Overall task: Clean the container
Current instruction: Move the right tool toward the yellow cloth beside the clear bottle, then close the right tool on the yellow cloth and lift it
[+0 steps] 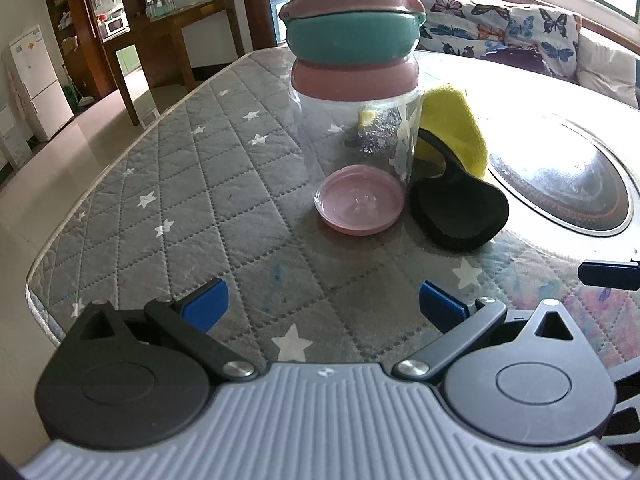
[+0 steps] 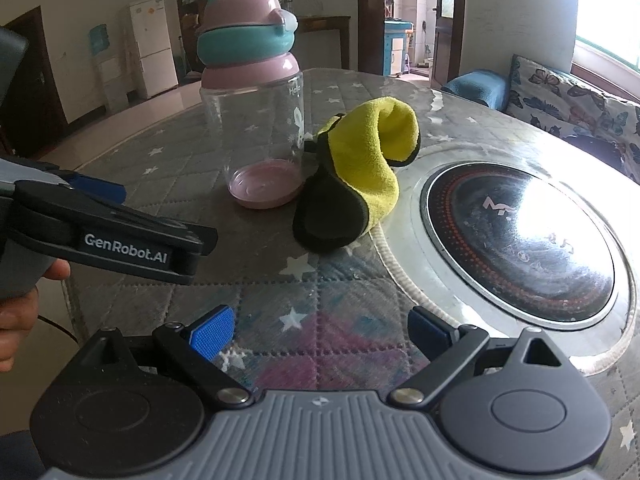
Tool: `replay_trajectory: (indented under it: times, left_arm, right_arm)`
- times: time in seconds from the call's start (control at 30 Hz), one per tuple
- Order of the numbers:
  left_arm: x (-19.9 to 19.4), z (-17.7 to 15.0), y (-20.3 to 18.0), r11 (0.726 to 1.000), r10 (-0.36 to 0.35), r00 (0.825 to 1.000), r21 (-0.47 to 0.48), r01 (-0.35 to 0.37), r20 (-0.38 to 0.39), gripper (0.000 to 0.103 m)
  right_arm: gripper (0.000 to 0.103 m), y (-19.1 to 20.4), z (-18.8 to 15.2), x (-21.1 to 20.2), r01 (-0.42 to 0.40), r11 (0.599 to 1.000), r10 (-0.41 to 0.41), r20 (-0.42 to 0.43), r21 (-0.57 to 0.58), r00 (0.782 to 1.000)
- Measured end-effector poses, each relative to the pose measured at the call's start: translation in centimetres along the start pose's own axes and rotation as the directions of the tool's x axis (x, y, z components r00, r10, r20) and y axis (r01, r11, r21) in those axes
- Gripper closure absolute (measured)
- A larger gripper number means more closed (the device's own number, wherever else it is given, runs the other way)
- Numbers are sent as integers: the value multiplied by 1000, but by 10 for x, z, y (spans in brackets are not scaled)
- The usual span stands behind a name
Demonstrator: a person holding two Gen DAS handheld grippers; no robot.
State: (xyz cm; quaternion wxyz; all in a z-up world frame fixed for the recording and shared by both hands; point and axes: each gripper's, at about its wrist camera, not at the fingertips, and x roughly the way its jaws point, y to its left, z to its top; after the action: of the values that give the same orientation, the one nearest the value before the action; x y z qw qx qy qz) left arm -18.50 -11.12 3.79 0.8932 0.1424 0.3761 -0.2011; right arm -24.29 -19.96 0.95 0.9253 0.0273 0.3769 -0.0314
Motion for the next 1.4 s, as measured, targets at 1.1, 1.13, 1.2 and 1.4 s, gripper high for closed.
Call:
replay_trajectory:
  times: [1.1, 1.13, 1.2, 1.4]
  left_arm:
    - [6, 32, 14, 999, 4, 1000, -39, -2, 29, 0]
    - [7, 33, 15, 999, 6, 1000, -41, -5, 29, 0]
    - [8, 34, 17, 999, 13, 1000, -44, -12, 26, 0]
    - [9, 37, 23, 998, 20, 999, -55, -18, 31, 0]
  right_arm:
    - [12, -28, 33, 18, 14, 998, -16, 32, 61, 999]
    - [13, -31, 36, 18, 13, 998, -16, 40, 68, 999]
    - [15, -35, 43, 20, 14, 996, -19, 57, 83, 998]
    - [17, -45, 66, 24, 7, 992, -21, 112, 124, 994]
